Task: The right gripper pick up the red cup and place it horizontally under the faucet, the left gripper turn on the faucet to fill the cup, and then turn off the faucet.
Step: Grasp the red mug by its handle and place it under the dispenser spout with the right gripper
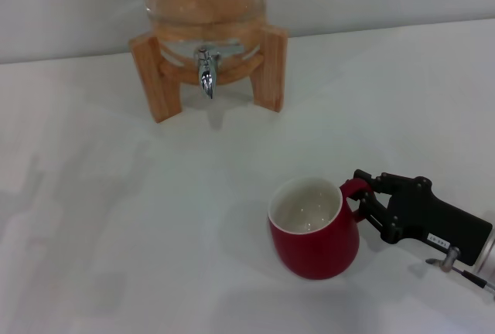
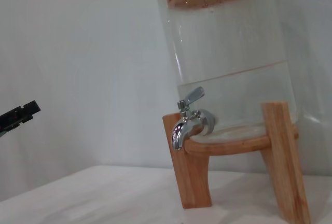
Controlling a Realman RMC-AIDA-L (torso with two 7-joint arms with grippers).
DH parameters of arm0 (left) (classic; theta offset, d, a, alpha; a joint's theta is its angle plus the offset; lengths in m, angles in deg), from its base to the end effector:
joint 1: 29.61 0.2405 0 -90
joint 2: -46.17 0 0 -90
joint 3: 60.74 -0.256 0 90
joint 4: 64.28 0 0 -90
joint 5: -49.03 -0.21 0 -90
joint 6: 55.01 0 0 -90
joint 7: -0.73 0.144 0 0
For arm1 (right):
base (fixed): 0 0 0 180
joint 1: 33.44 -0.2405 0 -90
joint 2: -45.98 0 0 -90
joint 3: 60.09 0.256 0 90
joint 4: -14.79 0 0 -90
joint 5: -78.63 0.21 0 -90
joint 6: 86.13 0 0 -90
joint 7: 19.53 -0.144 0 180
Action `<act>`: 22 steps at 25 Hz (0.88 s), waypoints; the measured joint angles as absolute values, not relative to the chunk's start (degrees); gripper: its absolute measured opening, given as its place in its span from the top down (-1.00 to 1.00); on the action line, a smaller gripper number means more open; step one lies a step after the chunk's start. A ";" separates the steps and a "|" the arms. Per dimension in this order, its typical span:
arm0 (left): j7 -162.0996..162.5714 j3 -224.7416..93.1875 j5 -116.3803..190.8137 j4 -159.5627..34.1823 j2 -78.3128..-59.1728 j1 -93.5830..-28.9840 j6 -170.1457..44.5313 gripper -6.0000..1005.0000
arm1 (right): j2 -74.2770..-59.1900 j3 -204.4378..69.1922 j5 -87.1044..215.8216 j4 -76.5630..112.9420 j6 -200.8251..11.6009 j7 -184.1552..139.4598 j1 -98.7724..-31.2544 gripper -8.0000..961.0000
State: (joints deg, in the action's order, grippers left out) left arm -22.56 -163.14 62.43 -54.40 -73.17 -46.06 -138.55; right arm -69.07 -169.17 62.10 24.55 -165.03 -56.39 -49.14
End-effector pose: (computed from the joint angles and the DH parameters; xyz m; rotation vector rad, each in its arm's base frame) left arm -0.3272 0.2832 0.0129 -1.5403 -0.5019 -1.0110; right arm 0.3280 0.2492 -0.0433 -2.2016 0.6384 0.9180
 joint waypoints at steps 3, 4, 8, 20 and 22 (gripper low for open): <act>-22.56 -163.14 62.46 -54.21 -73.11 -46.20 -138.07 -0.69 | -69.07 -169.17 62.10 24.55 -164.50 -56.51 -49.82 0.61; -22.56 -163.14 62.46 -54.19 -73.11 -46.24 -137.95 -0.69 | -69.08 -169.17 62.10 24.55 -164.36 -56.53 -50.09 0.61; -22.56 -163.14 62.43 -54.15 -73.09 -46.81 -137.27 -0.69 | -69.15 -169.16 62.11 24.55 -163.70 -57.07 -51.40 0.61; -23.06 -163.14 62.28 -54.40 -73.02 -47.64 -135.81 -0.69 | -69.25 -169.52 62.11 27.15 -158.26 -59.35 -55.56 0.61; -23.07 -163.14 62.23 -54.37 -72.99 -47.69 -135.63 -0.69 | -69.26 -169.73 62.11 27.44 -157.23 -59.52 -56.23 0.61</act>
State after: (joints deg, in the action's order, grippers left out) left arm -23.07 -163.14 62.23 -54.37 -72.99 -47.69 -135.63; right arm -69.26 -169.73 62.11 27.44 -157.23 -59.52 -56.23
